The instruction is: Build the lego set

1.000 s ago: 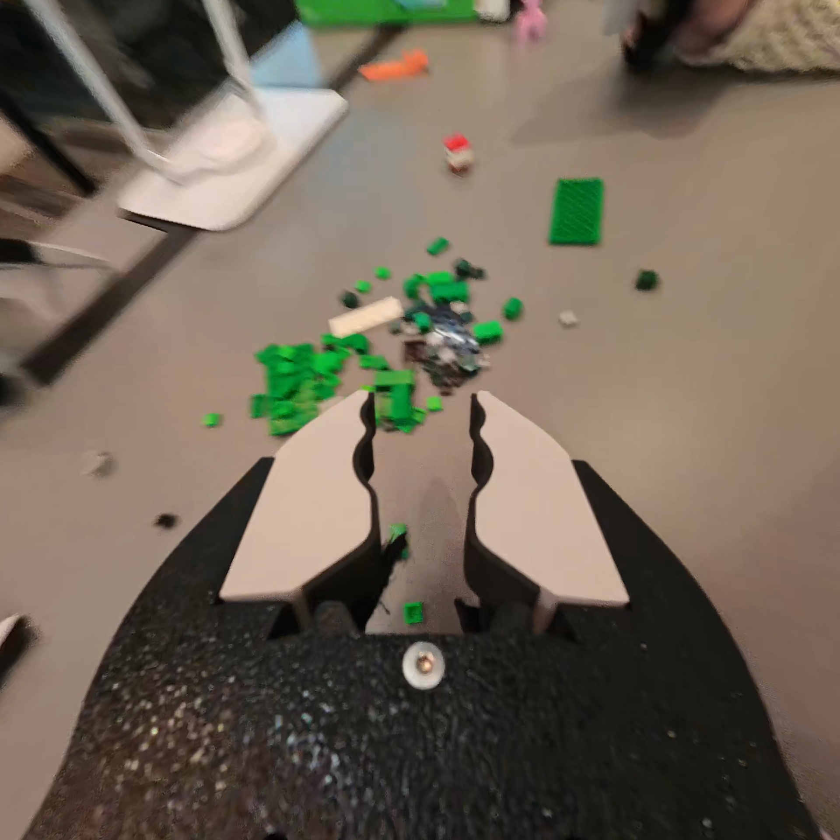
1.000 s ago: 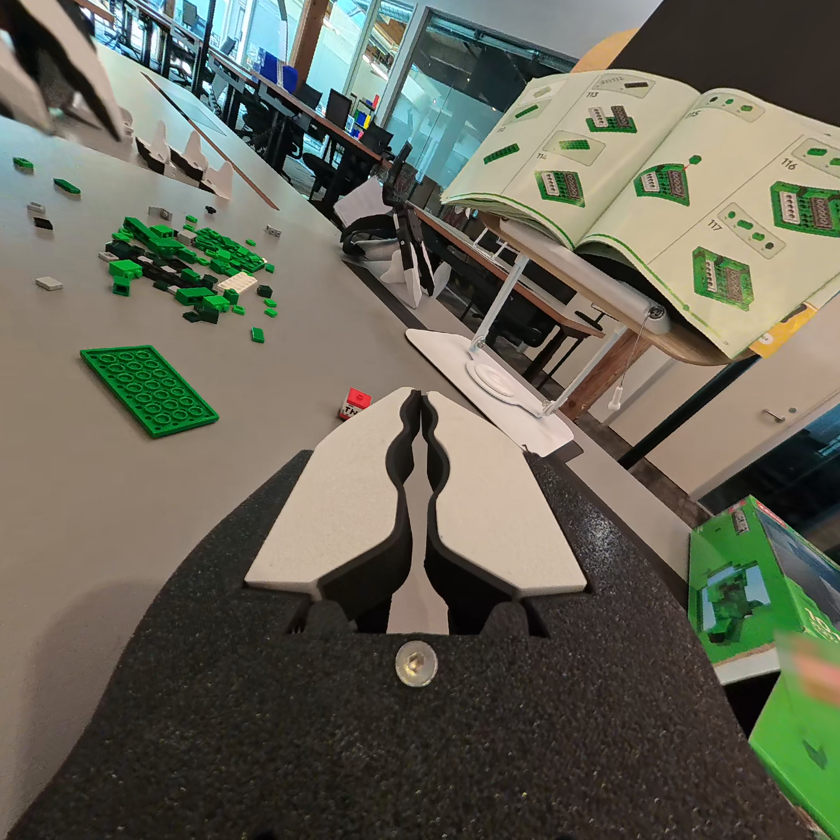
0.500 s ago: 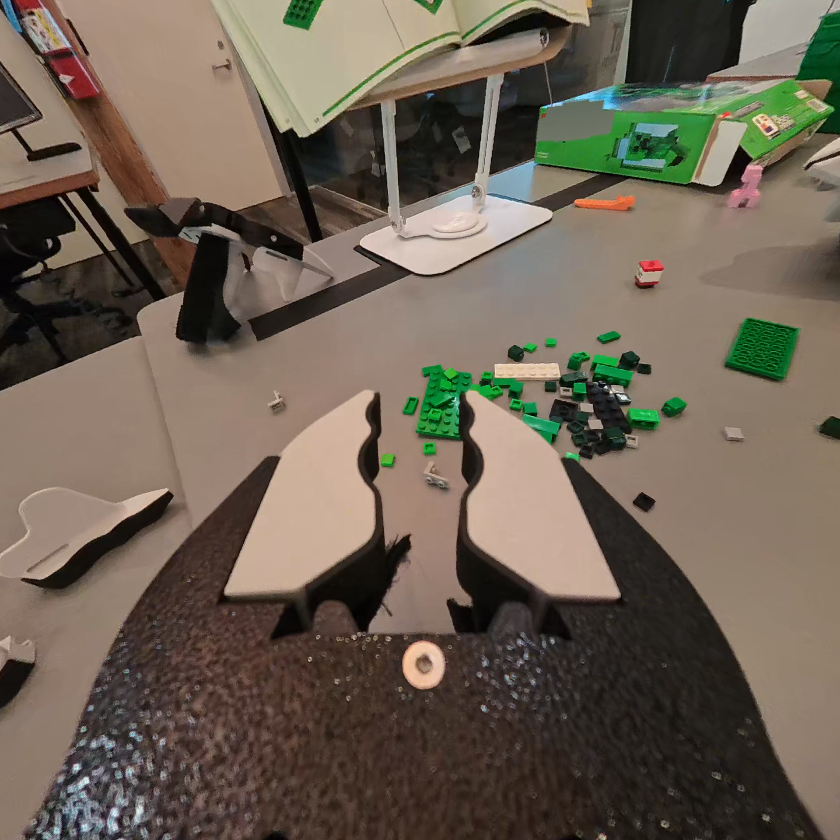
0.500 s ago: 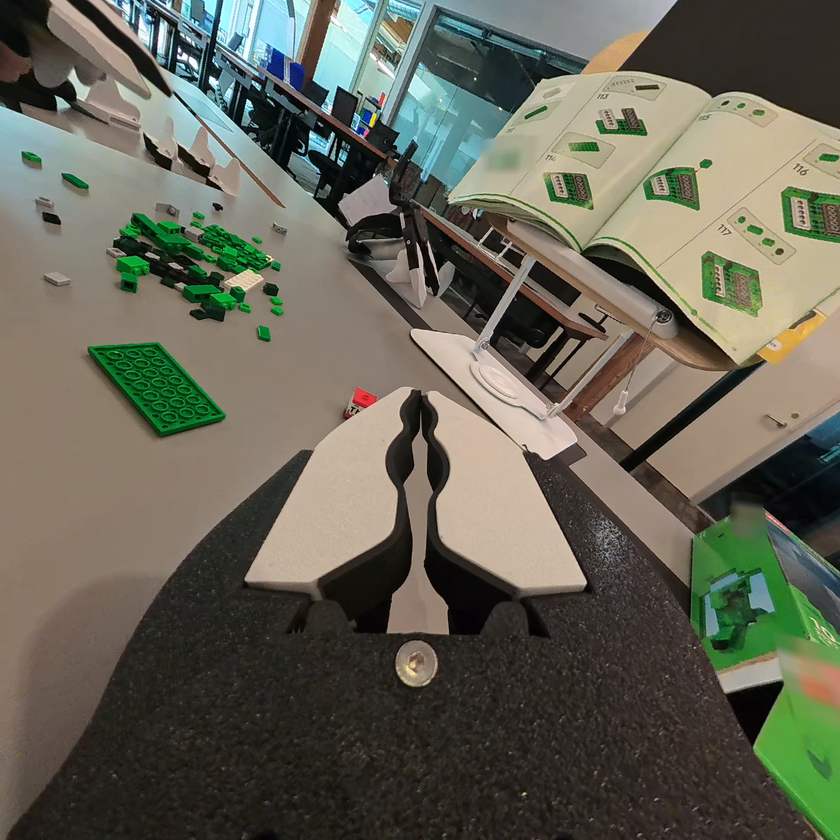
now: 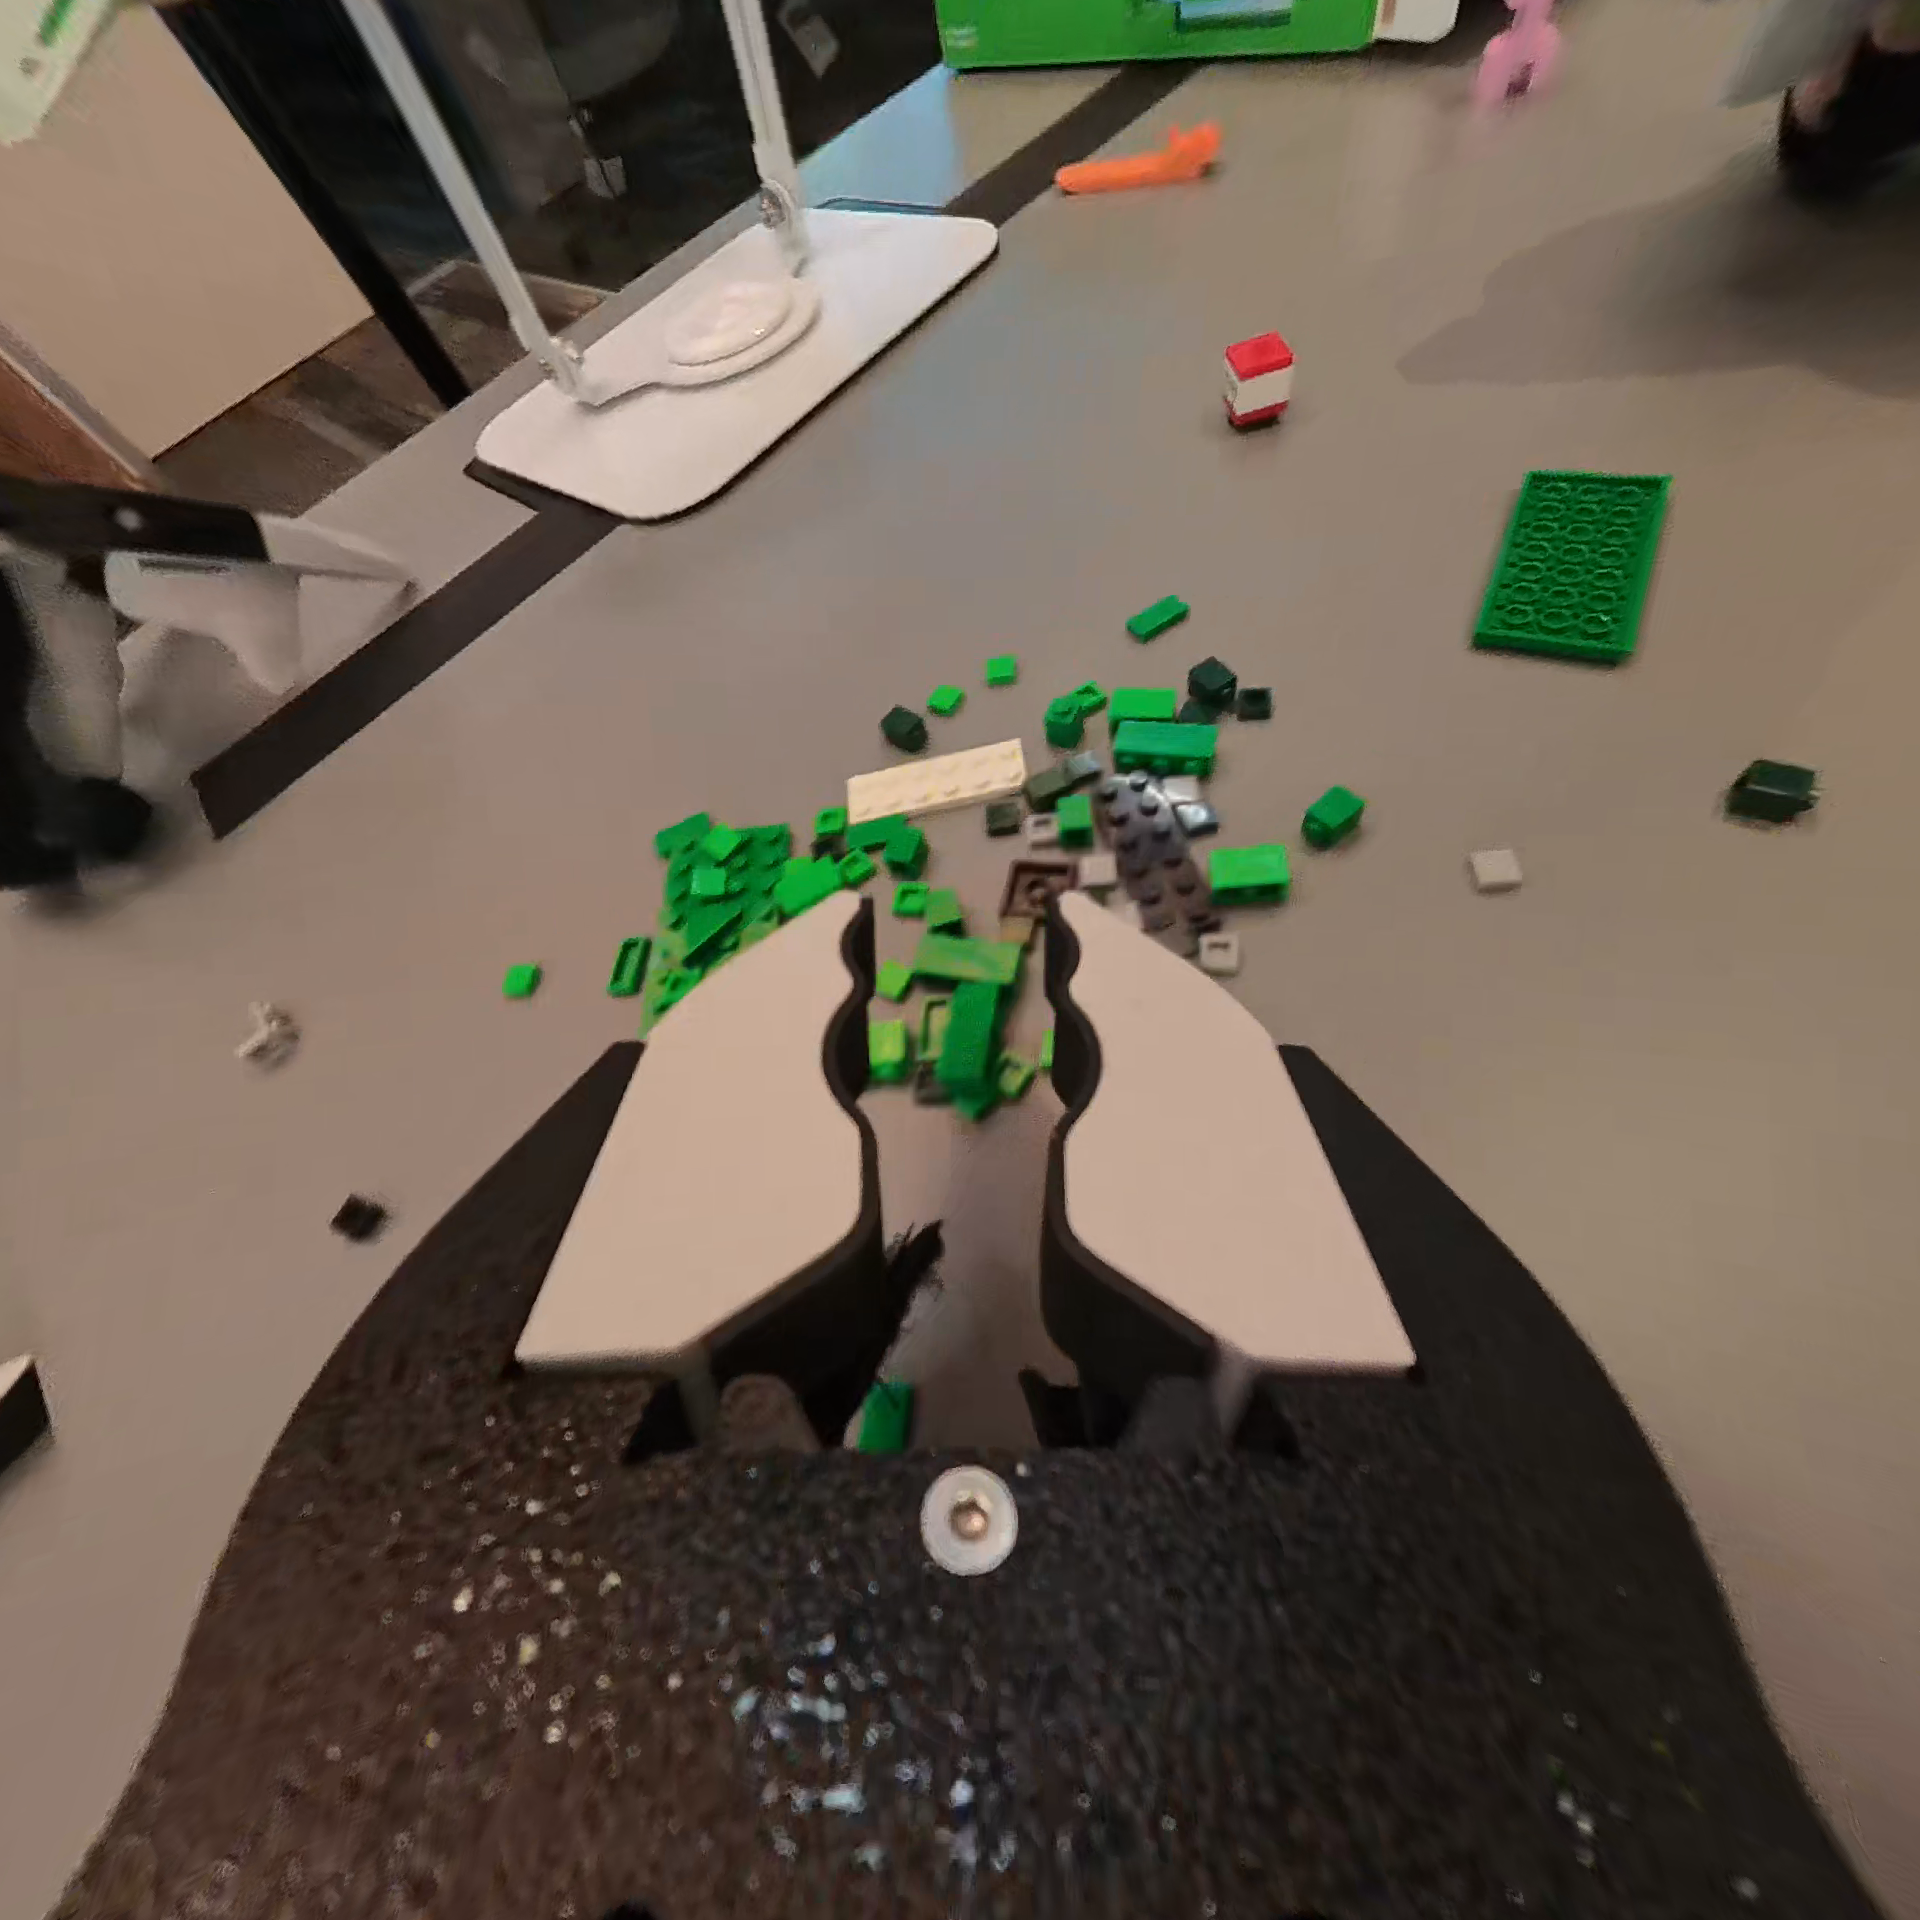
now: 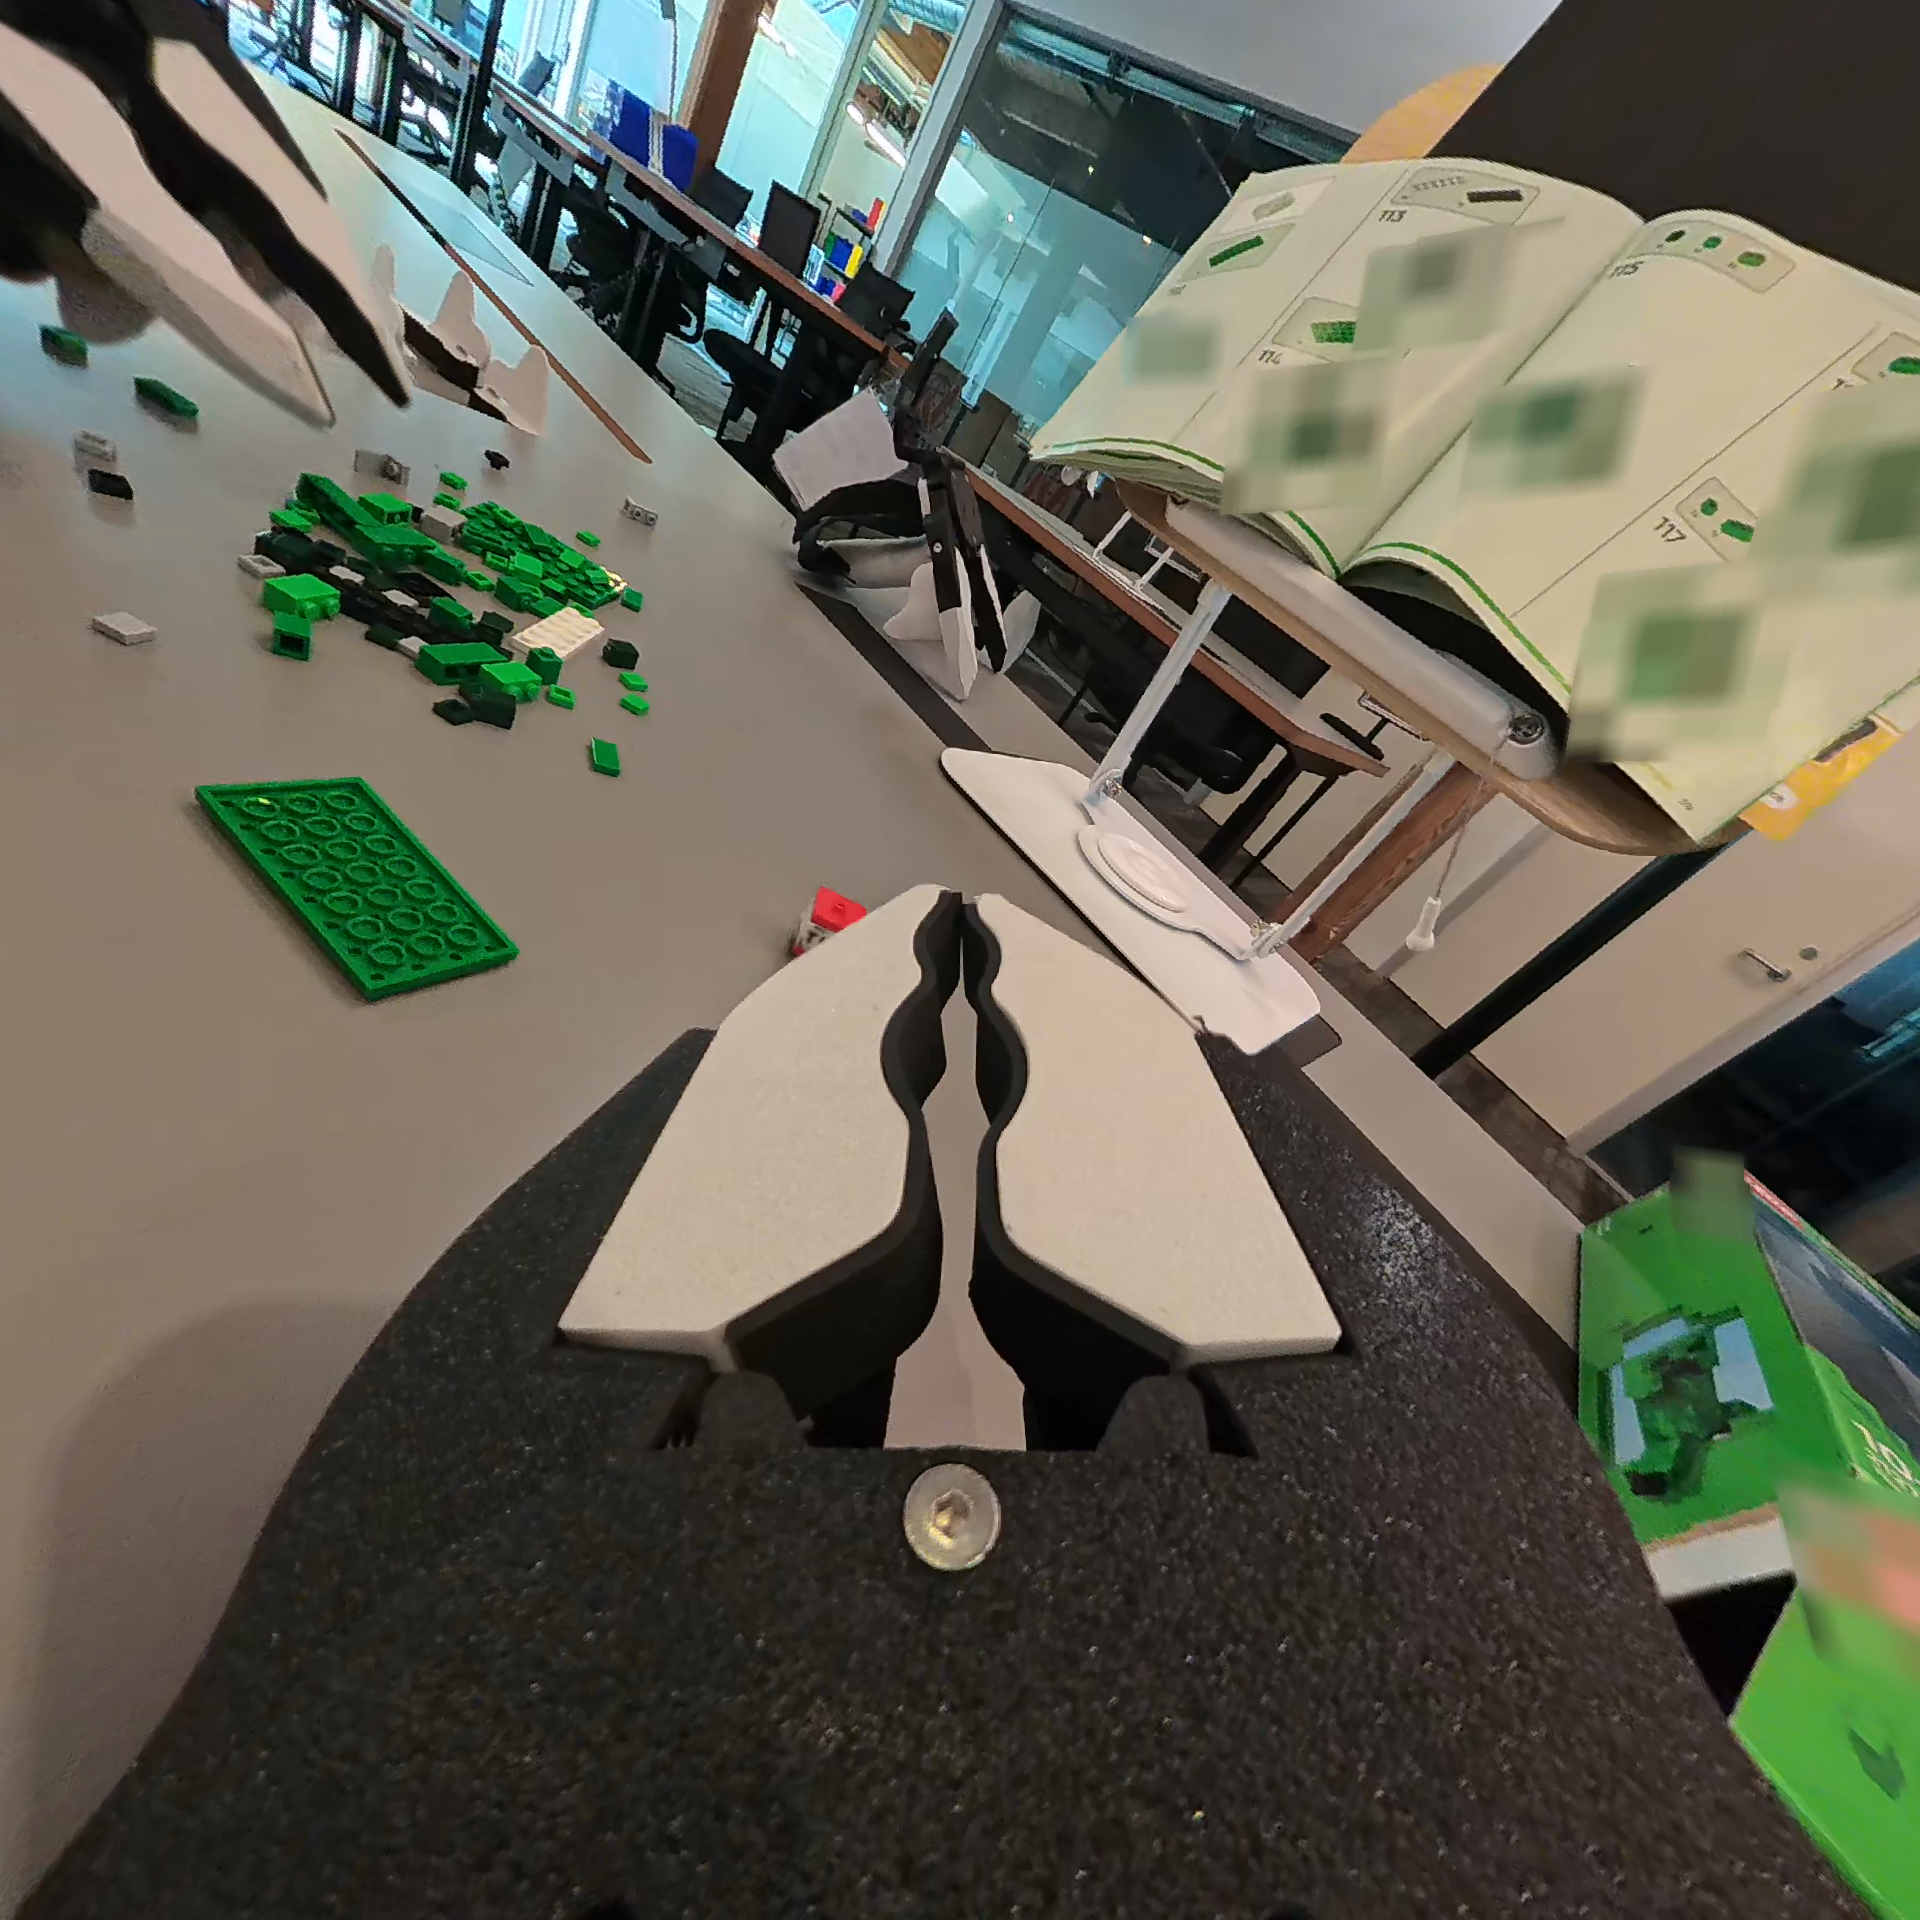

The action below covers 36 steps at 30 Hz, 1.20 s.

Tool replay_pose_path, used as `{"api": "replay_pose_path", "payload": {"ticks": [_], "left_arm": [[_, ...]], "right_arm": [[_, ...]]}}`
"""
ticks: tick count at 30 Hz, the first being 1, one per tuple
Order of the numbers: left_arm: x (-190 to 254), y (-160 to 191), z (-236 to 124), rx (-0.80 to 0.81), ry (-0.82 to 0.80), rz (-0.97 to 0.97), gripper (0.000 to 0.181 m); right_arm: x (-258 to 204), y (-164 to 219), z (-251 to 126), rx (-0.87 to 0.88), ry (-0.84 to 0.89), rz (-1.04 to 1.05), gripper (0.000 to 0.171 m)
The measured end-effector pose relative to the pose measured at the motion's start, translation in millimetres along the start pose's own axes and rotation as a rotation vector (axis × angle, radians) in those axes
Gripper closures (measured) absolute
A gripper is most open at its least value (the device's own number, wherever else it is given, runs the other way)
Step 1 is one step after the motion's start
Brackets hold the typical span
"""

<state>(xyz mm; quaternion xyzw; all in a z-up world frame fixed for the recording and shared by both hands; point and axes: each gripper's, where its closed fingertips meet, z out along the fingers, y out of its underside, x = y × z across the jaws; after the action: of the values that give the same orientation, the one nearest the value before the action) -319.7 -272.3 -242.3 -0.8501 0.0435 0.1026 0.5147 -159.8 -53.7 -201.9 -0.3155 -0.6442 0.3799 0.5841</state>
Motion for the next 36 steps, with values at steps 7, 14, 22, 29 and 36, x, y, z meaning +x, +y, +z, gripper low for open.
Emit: {"api": "replay_pose_path", "payload": {"ticks": [7,14,22,29,36], "left_arm": [[26,-17,34,-0.167,0.174,0.750,0.153],[14,-11,59,-0.459,0.532,1.005,0.155],[8,7,74,-0.599,0.658,1.119,0.151],[-4,12,76,-0.709,0.689,1.200,0.159],[2,8,81,-0.768,0.768,1.164,0.156]], "right_arm": [[-7,-8,16,0.026,-0.006,0.001,0.171],[-6,-7,17,0.028,-0.005,0.001,0.171],[-5,-7,16,0.034,-0.010,0.020,0.171],[-2,-7,17,0.035,-0.010,0.047,0.171],[-3,-6,18,0.032,-0.015,0.037,0.171]]}}
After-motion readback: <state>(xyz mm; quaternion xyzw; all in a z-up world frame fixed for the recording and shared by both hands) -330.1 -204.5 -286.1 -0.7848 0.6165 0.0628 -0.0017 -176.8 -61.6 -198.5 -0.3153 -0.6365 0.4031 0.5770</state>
